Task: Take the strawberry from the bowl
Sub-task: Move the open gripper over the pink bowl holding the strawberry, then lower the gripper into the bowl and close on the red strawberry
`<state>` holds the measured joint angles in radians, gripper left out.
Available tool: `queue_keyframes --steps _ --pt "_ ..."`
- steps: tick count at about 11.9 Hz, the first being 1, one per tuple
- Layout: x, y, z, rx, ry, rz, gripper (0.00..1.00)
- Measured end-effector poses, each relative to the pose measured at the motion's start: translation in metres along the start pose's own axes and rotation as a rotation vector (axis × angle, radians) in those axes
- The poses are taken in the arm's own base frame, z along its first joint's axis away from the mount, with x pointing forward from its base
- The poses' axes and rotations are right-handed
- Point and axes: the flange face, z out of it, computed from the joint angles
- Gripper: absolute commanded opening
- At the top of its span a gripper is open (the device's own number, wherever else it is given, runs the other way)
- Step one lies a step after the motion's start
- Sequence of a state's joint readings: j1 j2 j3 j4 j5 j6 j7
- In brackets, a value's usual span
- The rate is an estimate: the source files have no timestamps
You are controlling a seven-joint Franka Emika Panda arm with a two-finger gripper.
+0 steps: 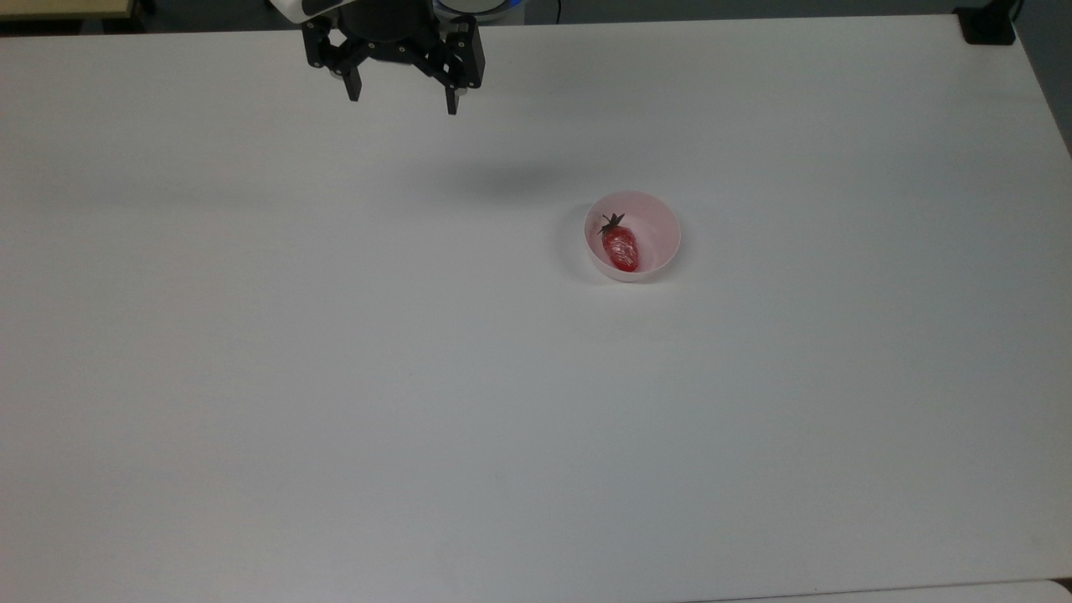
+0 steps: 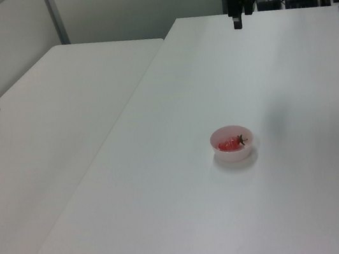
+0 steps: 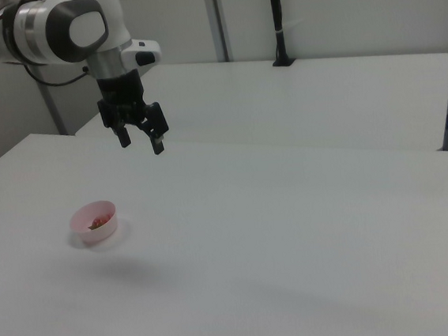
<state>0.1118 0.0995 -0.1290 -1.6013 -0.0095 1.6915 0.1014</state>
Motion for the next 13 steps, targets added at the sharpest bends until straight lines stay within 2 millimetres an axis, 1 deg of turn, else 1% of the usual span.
queue_keyframes --steps 2,4,5,6,7,8,10,11,12,13 --pt "0.001 -0.001 0.002 0.0 -0.003 -0.002 1.0" --pt "0.004 -0.006 0.01 -0.003 -0.016 -0.01 1.0" --pt "0.005 -0.015 0.013 -0.004 -0.02 -0.024 1.0" --pt "0.005 -0.027 0.017 -0.006 -0.027 -0.045 1.0" --pt "0.005 -0.045 0.024 -0.008 -0.038 -0.075 1.0" --pt "0.004 -0.069 0.034 -0.014 -0.054 -0.128 1.0" --pt "0.003 -0.139 0.064 -0.022 -0.053 -0.28 1.0" --pt "-0.001 -0.176 0.084 -0.03 -0.06 -0.346 1.0" --pt "-0.005 -0.201 0.104 -0.039 -0.082 -0.397 1.0" --pt "-0.009 -0.221 0.127 -0.051 -0.115 -0.458 0.96"
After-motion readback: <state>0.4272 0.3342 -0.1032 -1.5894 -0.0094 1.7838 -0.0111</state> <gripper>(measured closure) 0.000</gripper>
